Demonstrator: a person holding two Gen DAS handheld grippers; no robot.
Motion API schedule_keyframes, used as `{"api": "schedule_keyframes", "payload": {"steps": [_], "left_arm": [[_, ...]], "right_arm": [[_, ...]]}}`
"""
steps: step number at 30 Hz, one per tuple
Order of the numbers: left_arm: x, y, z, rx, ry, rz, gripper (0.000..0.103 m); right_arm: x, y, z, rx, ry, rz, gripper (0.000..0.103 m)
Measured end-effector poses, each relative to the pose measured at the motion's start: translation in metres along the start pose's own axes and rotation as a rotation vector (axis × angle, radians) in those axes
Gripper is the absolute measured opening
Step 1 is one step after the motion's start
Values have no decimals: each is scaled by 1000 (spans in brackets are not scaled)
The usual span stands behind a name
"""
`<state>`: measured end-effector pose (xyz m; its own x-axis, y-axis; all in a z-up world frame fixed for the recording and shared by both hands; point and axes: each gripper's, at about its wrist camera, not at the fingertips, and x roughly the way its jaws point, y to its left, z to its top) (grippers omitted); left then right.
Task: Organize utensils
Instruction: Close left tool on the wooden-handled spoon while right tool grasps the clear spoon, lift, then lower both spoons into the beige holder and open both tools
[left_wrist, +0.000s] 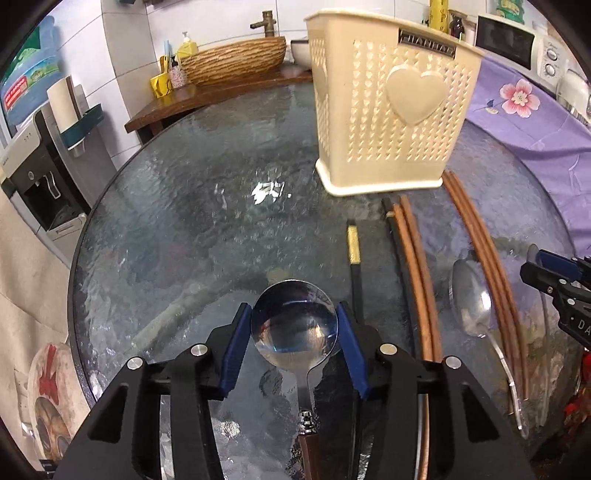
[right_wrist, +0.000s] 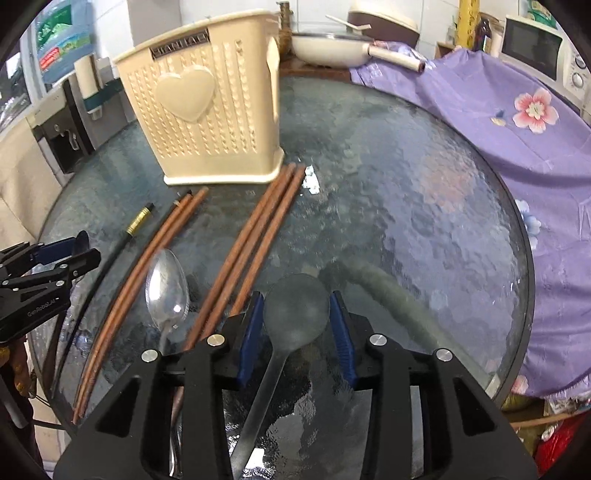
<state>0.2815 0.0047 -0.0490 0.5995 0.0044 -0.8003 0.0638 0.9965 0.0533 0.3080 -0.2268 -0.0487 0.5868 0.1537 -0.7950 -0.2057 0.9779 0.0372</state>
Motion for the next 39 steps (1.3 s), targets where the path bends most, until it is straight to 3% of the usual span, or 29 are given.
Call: {"api": "schedule_keyframes", "payload": {"steps": [12, 29, 39], "left_arm": [[-63, 11, 37, -7, -192, -85, 46], [-91, 17, 55, -1, -284, -166, 46], [-117, 16, 82, 19, -364, -219, 46]], "right_arm": [[-70, -12, 34, -42, -239, 119, 37], [-92, 7, 56, -148, -292, 138, 37], [-102, 19, 88, -179, -347, 164, 37]]}}
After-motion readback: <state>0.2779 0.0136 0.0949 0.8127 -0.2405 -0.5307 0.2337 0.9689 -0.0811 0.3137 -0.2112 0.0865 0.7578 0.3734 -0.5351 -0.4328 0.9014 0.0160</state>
